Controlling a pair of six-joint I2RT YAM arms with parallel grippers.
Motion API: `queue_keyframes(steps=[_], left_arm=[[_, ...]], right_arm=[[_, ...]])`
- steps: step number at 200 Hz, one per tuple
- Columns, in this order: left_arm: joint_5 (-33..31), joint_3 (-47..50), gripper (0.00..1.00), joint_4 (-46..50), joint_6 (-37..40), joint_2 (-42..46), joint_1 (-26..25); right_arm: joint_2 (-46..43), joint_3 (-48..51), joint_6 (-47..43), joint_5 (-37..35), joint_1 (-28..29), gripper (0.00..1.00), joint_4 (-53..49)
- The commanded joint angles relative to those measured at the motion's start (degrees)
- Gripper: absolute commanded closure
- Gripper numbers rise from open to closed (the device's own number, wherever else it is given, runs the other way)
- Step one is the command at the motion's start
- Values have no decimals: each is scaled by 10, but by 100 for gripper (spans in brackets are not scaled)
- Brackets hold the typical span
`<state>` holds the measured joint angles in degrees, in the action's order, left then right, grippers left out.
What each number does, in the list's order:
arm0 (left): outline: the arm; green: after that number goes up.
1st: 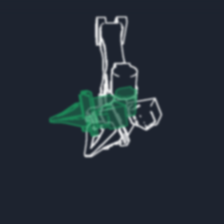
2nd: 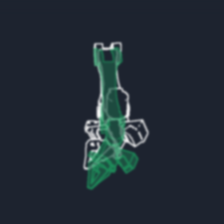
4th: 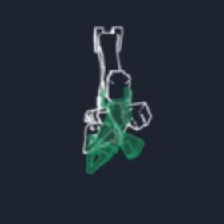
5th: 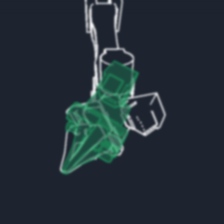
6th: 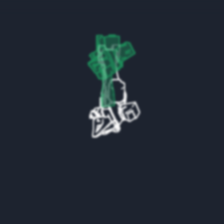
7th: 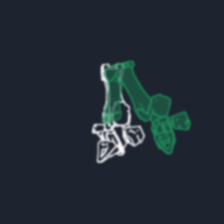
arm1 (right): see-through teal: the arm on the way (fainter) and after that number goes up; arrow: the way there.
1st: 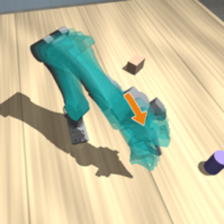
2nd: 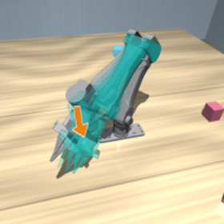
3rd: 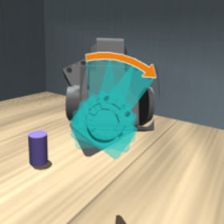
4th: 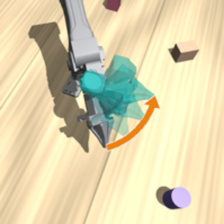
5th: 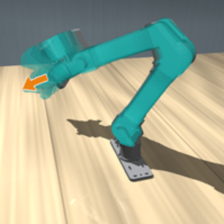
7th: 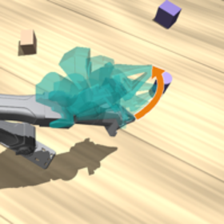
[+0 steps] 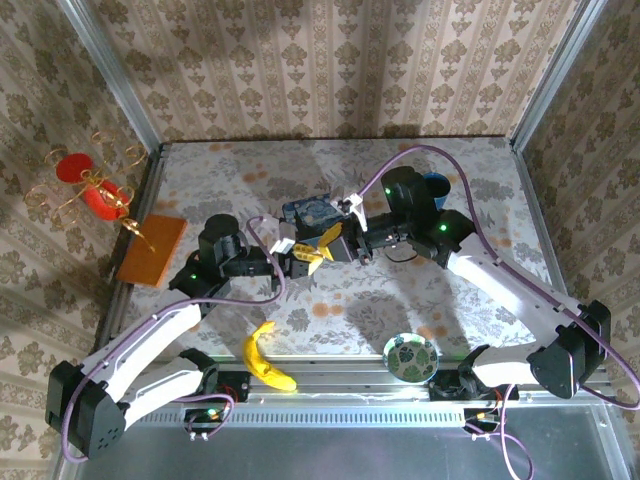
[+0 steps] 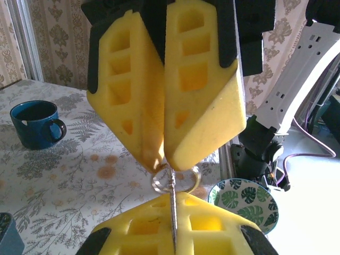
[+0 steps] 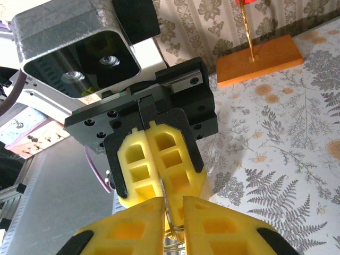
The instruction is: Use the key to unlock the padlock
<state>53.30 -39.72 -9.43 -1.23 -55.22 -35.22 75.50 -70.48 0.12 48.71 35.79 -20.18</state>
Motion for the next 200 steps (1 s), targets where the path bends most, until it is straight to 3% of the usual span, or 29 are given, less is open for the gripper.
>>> queue_keyframes(steps=[1, 92, 112, 146, 175, 192, 200], left_arm=[[3, -5, 100, -21, -4, 14, 2], [5, -4, 100, -30, -13, 11, 2], [4, -4, 100, -32, -16, 11, 2], [0, -4, 100, -35, -18, 11, 2], [-17, 0, 100, -43, -31, 12, 4], [-25, 4, 89, -46, -48, 17, 9], [-28, 6, 78, -47, -55, 21, 12]], right_arm=[[-15, 11, -7, 13, -1, 78, -21], [-10, 17, 1, 31, -1, 79, -7], [-10, 18, 1, 35, 0, 82, -6], [-12, 22, 3, 36, 0, 100, -3], [-15, 26, 7, 35, 0, 100, 4], [-21, 34, 20, 18, -1, 100, 20], [-26, 41, 29, 2, -2, 100, 31]])
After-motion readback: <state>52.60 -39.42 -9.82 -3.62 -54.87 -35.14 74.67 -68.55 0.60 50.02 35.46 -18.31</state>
